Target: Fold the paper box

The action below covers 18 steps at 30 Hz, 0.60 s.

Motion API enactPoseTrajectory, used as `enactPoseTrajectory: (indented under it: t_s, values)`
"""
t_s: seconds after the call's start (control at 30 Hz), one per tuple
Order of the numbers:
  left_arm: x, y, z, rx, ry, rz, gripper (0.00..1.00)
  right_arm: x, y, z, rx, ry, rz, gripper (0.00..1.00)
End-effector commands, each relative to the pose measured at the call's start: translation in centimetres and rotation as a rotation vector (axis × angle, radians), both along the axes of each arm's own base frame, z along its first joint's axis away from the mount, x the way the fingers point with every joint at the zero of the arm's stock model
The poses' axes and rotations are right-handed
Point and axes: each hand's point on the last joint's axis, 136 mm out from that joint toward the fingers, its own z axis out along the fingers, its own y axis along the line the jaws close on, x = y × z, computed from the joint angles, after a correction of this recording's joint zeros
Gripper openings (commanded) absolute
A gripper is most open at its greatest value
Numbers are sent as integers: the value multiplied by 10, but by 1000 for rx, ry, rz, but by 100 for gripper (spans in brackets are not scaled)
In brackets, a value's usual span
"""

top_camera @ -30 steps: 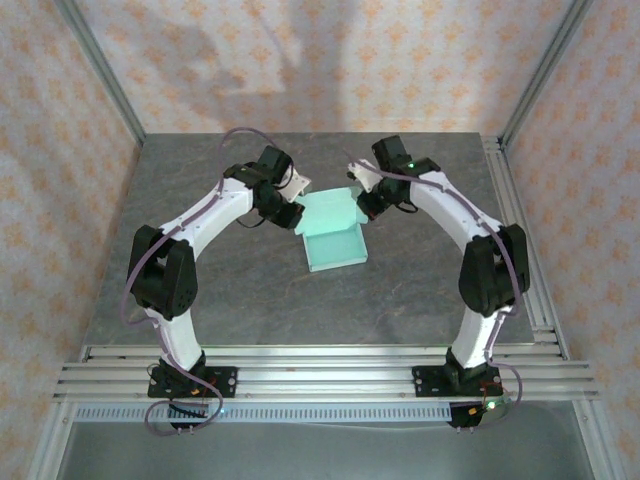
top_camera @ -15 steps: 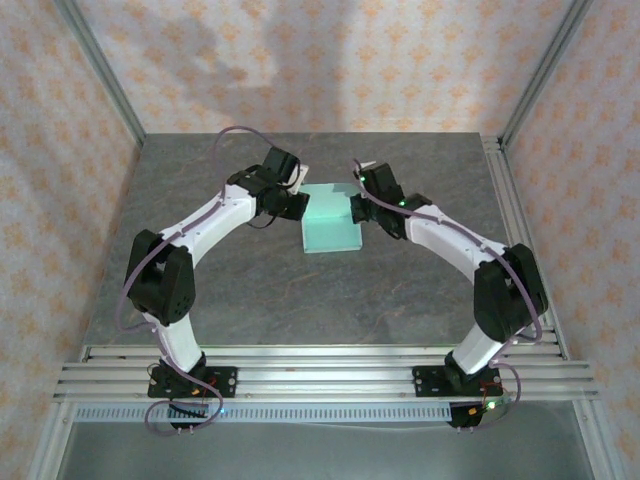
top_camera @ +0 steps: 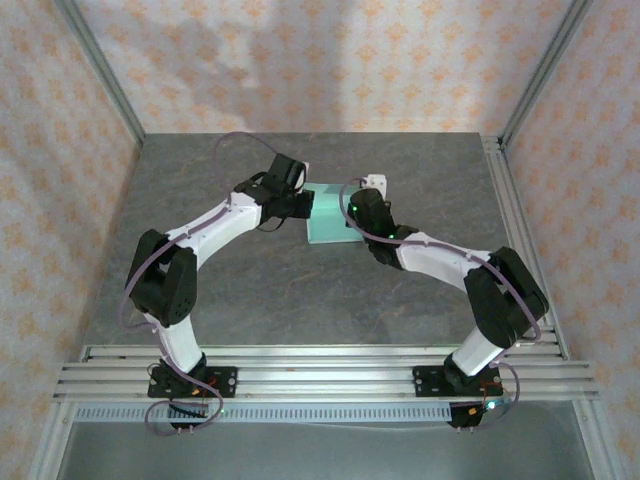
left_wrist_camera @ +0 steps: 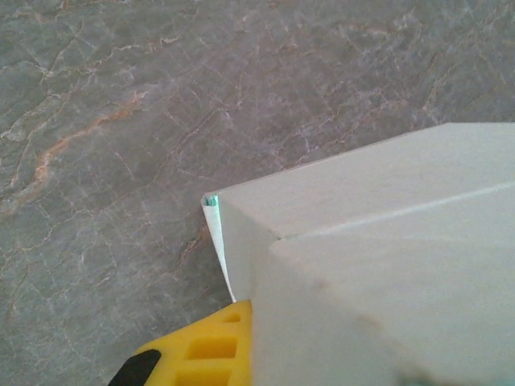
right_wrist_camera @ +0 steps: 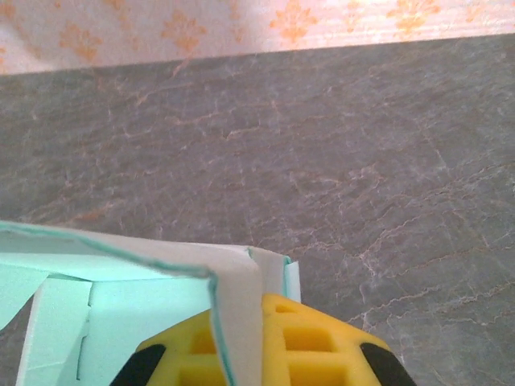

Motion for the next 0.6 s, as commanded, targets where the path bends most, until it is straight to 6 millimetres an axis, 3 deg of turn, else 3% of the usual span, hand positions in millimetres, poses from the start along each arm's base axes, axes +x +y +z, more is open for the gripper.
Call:
enactPoseTrajectory:
  t_s: [0.0, 0.3, 0.57]
  values:
    - [5, -4, -4, -43, -15, 60, 0, 10, -1, 18, 79, -145, -75, 0]
    - [9, -6, -9, -73, -99, 110, 0, 3, -1, -5, 101, -183, -57, 0]
    - [1, -9, -22, -83, -165, 134, 0, -6, -6, -20, 98, -209, -79, 0]
